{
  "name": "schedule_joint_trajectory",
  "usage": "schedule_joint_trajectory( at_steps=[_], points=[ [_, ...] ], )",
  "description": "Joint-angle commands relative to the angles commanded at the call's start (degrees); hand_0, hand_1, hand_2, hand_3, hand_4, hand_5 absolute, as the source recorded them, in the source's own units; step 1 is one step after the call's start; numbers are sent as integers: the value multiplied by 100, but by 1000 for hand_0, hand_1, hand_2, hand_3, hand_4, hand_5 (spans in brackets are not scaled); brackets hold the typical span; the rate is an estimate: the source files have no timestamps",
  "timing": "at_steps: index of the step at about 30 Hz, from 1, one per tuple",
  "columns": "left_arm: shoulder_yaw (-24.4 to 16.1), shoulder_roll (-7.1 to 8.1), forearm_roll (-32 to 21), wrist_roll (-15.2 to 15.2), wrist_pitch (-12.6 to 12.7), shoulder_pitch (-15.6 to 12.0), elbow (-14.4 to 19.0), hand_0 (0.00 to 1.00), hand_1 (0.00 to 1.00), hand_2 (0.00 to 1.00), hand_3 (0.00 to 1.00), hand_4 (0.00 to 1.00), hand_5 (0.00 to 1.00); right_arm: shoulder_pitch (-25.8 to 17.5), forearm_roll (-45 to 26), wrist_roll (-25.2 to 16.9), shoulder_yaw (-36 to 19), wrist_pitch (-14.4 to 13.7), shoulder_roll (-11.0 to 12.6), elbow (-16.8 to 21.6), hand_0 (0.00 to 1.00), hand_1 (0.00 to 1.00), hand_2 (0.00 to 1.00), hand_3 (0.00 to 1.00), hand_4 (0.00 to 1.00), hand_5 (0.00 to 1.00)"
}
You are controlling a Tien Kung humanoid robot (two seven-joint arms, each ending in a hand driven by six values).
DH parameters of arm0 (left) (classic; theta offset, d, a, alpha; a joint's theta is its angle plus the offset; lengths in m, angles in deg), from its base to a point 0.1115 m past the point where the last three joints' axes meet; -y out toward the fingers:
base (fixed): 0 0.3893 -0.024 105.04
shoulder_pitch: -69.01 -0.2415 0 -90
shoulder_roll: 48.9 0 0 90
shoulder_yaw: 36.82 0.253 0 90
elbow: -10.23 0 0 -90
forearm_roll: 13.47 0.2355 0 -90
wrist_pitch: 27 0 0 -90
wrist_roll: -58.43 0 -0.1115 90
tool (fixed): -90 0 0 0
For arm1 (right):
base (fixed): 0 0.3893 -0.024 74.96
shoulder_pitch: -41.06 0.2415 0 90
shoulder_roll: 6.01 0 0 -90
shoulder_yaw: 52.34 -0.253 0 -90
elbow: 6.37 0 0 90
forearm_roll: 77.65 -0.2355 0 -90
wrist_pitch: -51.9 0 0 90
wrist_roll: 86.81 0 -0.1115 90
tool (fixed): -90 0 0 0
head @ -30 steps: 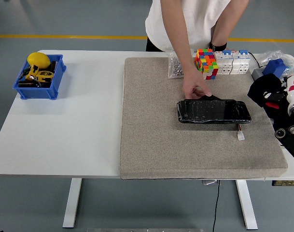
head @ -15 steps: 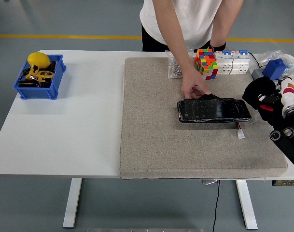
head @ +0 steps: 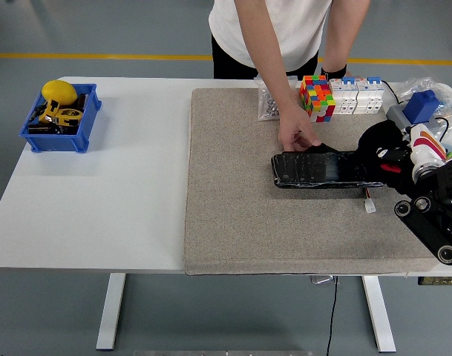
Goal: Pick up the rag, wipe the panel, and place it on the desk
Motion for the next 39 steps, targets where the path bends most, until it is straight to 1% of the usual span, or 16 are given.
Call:
schedule_joint_trajectory(
  at_steps=[6,14,21,30,39],
  points=[
    [37,11,-20,5,-4,14,0,685,729,731,606,666,624,52,-29,0,234,1,-117,48,242,295,340,365,729,2],
    [68,27,-37,6,-3,25,0,685,729,731,606,666,624,115,-75,29,513,-2,-214,101,244,295,340,365,729,2],
    [85,37,-52,4,-2,22,0,686,728,731,606,667,627,201,-116,73,712,8,-297,235,244,294,340,365,728,2],
    [83,44,-47,0,0,15,0,686,729,731,606,667,626,272,-167,141,959,18,-377,550,242,294,340,364,726,2],
    [137,58,-72,-4,3,18,0,685,729,731,606,666,625,363,-262,151,1342,42,-503,616,242,294,339,364,725,2]
  ],
)
